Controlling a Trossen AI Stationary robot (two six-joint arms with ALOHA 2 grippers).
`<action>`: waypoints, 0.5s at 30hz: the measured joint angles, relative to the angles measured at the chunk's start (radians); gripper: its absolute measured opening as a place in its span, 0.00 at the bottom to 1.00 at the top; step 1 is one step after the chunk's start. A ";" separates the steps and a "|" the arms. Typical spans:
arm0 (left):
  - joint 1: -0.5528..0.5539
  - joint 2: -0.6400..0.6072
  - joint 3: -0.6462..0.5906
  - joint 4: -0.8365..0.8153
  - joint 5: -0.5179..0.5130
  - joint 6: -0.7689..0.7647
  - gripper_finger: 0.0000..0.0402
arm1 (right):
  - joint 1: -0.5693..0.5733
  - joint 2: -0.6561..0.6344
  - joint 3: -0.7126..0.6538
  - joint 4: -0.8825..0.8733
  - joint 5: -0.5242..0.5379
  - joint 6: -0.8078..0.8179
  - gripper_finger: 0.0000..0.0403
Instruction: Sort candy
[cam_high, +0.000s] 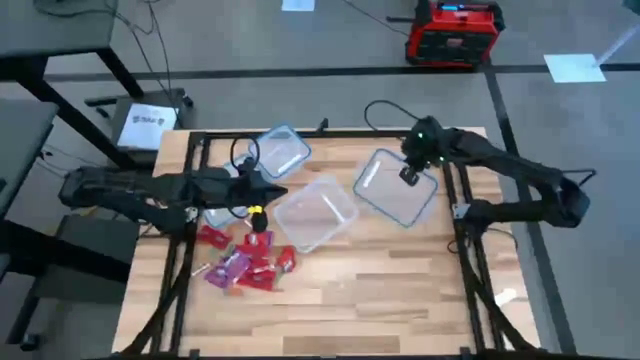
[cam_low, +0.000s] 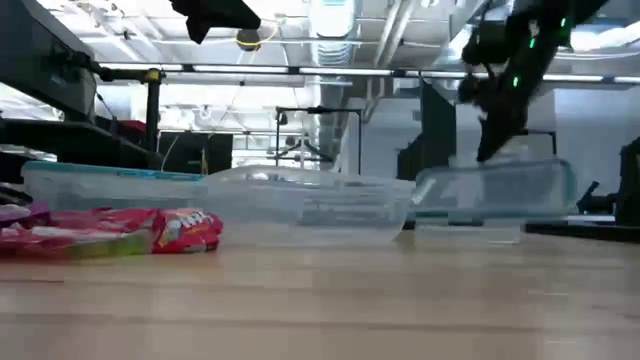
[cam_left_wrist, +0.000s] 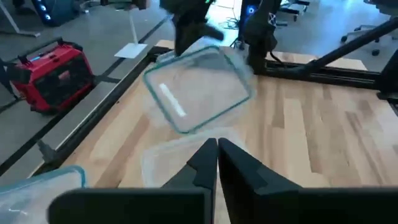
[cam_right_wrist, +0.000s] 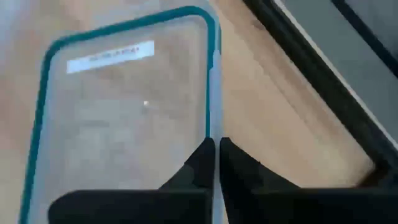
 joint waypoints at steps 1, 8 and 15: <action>0.000 0.000 0.000 0.000 0.000 0.000 0.00 | -0.017 0.020 -0.005 0.015 0.000 -0.025 0.00; 0.000 0.000 0.000 -0.001 0.000 0.000 0.00 | -0.091 0.145 -0.013 0.053 0.103 -0.096 0.09; 0.000 0.000 0.000 -0.014 0.000 -0.002 0.00 | -0.082 0.119 0.013 0.031 0.154 -0.062 0.29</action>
